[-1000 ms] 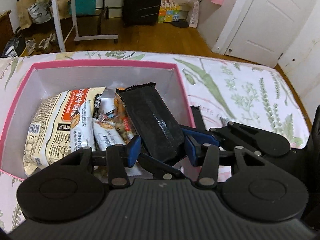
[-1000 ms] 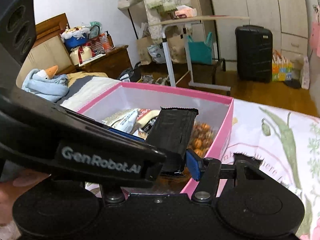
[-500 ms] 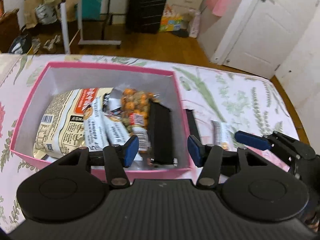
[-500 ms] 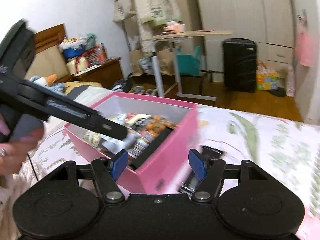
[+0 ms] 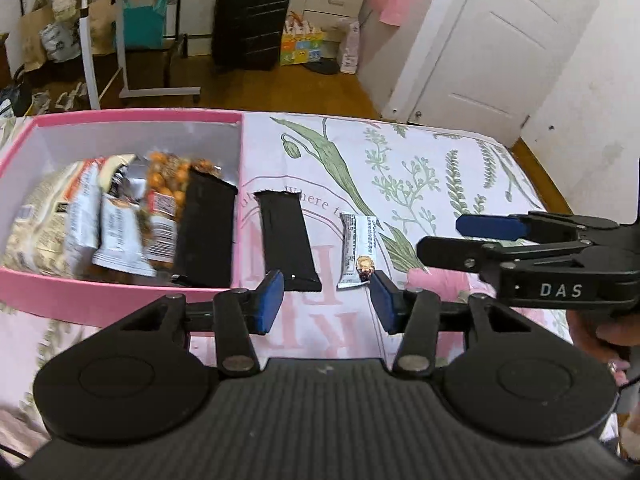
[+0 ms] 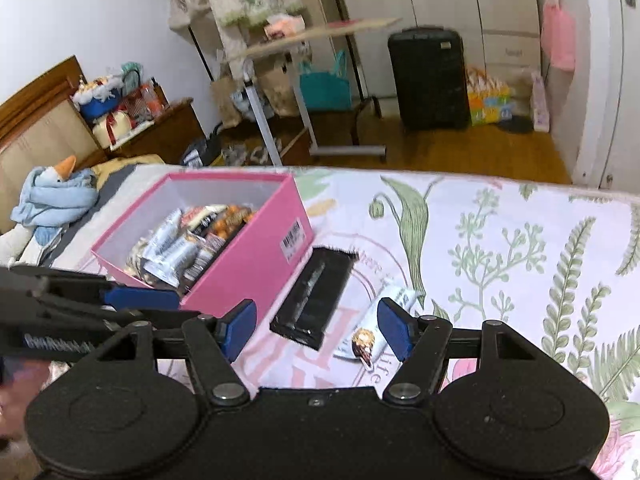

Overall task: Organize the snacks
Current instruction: 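Move both tools back over the last black packet and wafer bar, then grasp the black bar packet with the left gripper while the right gripper grasps the white wafer bar, then carry the black packet and wafer bar into the pink box and open both grippers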

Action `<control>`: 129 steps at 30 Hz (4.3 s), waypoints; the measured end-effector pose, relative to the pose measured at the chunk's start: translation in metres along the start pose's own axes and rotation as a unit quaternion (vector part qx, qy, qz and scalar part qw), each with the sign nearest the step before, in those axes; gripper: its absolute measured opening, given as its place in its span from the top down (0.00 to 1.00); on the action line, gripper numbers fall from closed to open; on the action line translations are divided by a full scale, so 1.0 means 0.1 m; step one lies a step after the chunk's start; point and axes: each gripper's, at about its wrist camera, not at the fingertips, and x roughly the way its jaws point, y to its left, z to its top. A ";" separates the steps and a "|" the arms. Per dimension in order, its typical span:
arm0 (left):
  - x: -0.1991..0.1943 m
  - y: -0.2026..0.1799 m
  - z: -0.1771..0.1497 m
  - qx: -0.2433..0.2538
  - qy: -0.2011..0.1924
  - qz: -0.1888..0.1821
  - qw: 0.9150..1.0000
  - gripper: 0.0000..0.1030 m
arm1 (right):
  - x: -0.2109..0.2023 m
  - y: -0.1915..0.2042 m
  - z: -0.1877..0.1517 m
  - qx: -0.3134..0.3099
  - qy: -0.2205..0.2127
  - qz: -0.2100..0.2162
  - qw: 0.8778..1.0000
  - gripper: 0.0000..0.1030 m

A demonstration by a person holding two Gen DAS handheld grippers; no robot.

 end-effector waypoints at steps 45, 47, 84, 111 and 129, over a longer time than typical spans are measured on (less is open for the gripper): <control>1.98 -0.40 0.41 0.106 0.118 0.211 0.964 0.47 | 1.14 -0.14 -0.65 -0.115 -0.035 -0.095 0.988 0.26; 1.97 -0.39 0.44 0.105 0.122 0.220 0.962 0.59 | 1.10 -0.14 -0.67 -0.117 -0.039 -0.096 0.988 0.37; 1.64 -0.43 0.34 0.077 0.131 0.105 0.983 0.63 | 0.69 -0.38 -0.63 -0.085 -0.001 -0.139 0.987 0.61; 0.49 -0.27 0.10 0.026 0.116 0.028 0.993 0.63 | -0.18 -0.18 -0.66 0.025 0.015 -0.093 0.995 0.66; -0.96 0.48 0.40 0.003 0.010 0.022 1.000 0.63 | -0.46 0.82 -0.06 -0.053 -0.002 0.014 0.998 0.66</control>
